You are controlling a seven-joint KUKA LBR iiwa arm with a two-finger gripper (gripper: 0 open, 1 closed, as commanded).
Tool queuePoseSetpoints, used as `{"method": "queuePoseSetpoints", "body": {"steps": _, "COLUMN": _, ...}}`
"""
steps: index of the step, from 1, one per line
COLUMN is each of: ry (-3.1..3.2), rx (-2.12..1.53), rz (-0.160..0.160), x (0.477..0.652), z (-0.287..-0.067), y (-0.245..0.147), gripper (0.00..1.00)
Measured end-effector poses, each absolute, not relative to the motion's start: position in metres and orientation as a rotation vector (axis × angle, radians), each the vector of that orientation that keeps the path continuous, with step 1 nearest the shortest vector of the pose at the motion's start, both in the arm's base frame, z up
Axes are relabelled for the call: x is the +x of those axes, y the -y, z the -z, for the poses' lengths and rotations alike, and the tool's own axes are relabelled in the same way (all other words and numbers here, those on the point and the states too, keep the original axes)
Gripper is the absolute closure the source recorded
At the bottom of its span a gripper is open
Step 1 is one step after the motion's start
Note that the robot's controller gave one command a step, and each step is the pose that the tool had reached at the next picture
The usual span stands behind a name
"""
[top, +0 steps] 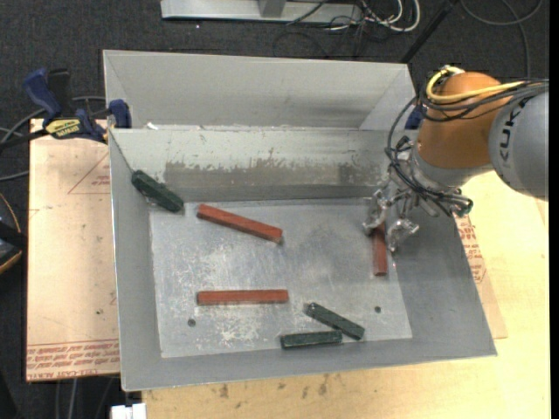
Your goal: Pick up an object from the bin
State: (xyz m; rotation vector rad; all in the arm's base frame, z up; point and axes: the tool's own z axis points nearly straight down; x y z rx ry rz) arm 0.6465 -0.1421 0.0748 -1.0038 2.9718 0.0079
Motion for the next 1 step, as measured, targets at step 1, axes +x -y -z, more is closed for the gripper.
{"method": "queuePoseSetpoints", "body": {"steps": 1, "ry": -2.972, "rx": -1.004, "rz": -0.009, "x": 0.6456, "z": -0.0776, "y": 0.1415, "gripper": 1.0}}
